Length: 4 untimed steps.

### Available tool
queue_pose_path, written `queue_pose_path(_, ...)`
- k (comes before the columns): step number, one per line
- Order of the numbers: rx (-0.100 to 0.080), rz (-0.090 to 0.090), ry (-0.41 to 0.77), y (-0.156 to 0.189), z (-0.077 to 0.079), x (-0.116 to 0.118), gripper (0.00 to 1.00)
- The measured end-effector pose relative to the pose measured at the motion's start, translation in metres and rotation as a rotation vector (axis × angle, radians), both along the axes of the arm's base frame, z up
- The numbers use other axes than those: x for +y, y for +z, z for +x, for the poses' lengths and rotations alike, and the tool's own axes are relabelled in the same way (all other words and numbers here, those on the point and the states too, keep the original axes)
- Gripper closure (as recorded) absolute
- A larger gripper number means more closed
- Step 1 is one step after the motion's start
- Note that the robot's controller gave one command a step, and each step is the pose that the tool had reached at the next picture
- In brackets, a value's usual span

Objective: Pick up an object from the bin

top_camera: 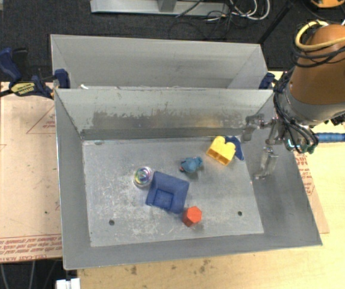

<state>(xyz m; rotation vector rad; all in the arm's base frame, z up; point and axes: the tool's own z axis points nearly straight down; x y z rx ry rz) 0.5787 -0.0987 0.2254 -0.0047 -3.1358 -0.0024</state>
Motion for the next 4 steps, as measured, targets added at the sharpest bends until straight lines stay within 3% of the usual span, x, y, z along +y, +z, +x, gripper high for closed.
queue_pose_path(1, -0.015, -0.001, -0.062, -0.156, 0.063, -0.011, 0.0)
queue_pose_path(2, -0.014, 0.0, -0.071, -0.123, 0.073, 0.012, 0.0)
queue_pose_path(3, -0.01, -0.001, -0.26, -0.125, 0.074, 0.002, 0.0)
queue_pose_path(4, -0.005, -0.002, -0.456, -0.156, 0.064, 0.002, 0.0)
